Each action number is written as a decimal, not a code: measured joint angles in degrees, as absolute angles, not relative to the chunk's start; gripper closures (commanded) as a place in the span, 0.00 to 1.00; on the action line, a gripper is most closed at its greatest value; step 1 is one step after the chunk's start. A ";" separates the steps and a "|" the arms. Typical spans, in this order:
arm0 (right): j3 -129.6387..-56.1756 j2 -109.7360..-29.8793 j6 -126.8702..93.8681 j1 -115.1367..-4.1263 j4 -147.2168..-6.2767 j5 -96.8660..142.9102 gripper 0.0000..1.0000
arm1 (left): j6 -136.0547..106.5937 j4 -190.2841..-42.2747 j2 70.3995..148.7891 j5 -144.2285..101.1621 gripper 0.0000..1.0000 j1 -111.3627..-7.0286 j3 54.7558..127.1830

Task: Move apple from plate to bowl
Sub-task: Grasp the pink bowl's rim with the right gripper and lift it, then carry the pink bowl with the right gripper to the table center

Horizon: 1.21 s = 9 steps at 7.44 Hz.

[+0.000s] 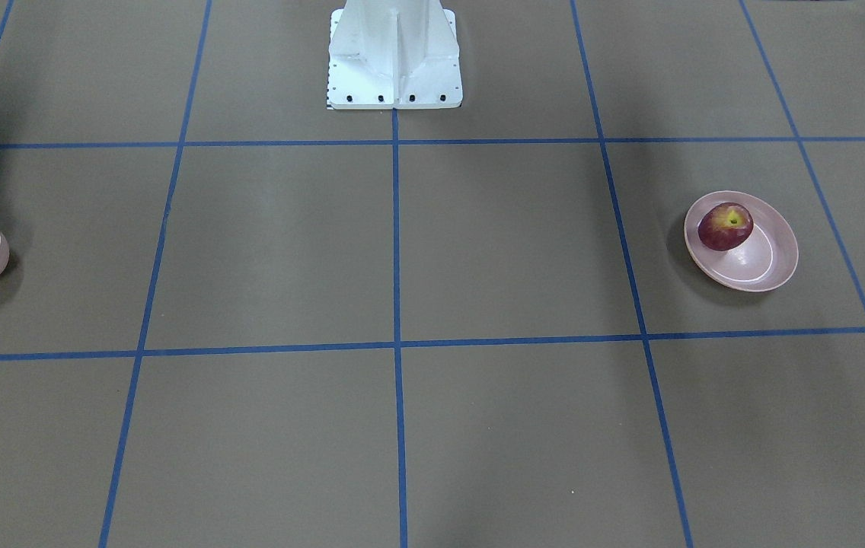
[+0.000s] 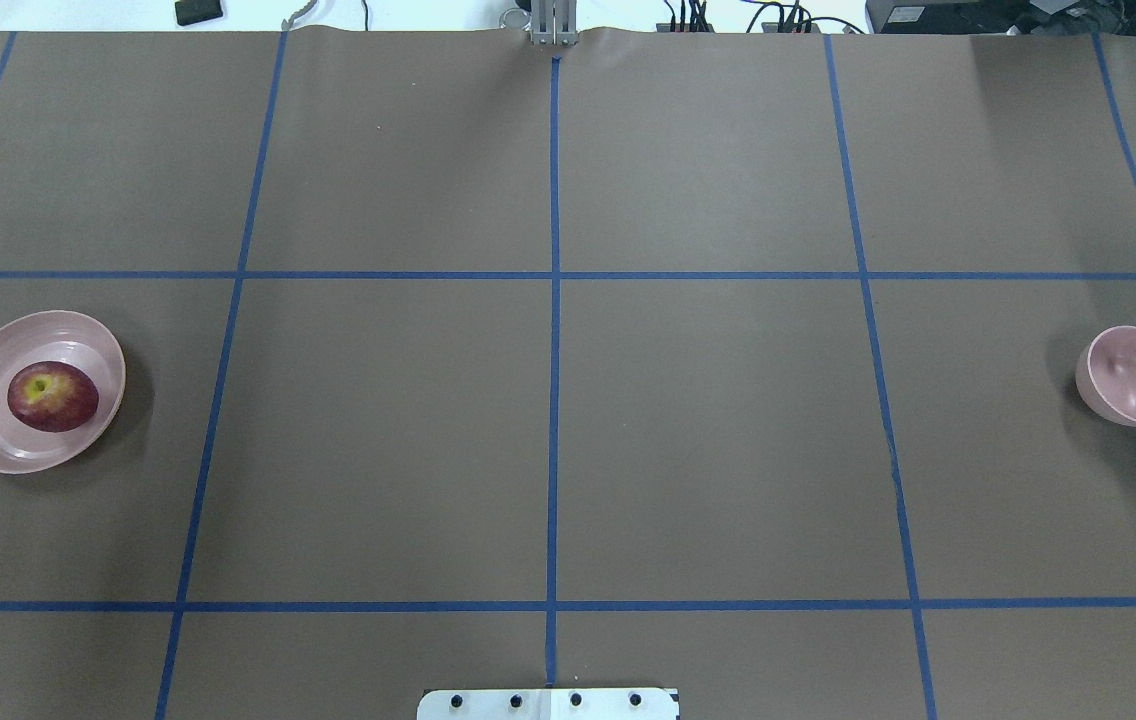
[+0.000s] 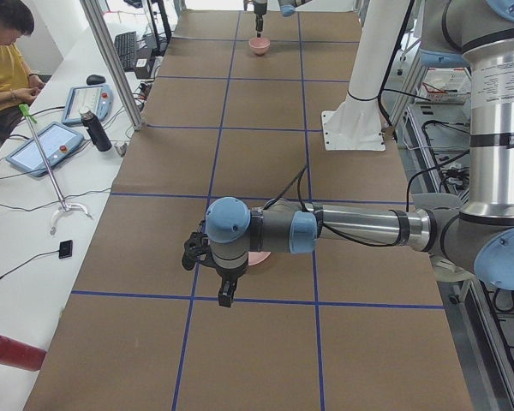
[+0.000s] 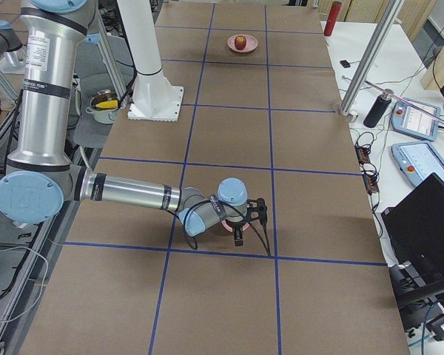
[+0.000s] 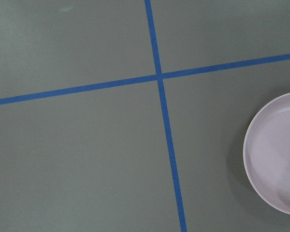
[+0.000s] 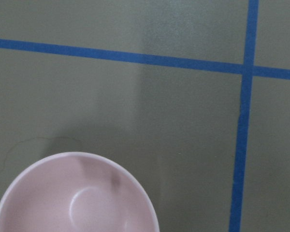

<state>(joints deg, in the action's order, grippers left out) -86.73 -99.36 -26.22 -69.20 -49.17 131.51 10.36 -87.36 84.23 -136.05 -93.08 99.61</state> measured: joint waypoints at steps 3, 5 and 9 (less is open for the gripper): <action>-86.33 -99.70 -26.85 -67.61 -48.65 131.46 1.00 | 10.37 -87.42 84.13 -136.05 0.02 -93.06 99.43; -87.50 -98.71 -27.04 -67.93 -49.31 133.31 1.00 | 10.37 -87.45 84.11 -136.06 0.02 -93.00 99.28; -98.18 -86.37 -35.08 -71.09 -68.63 139.31 1.00 | 10.35 -87.45 84.05 -136.05 0.02 -92.99 99.28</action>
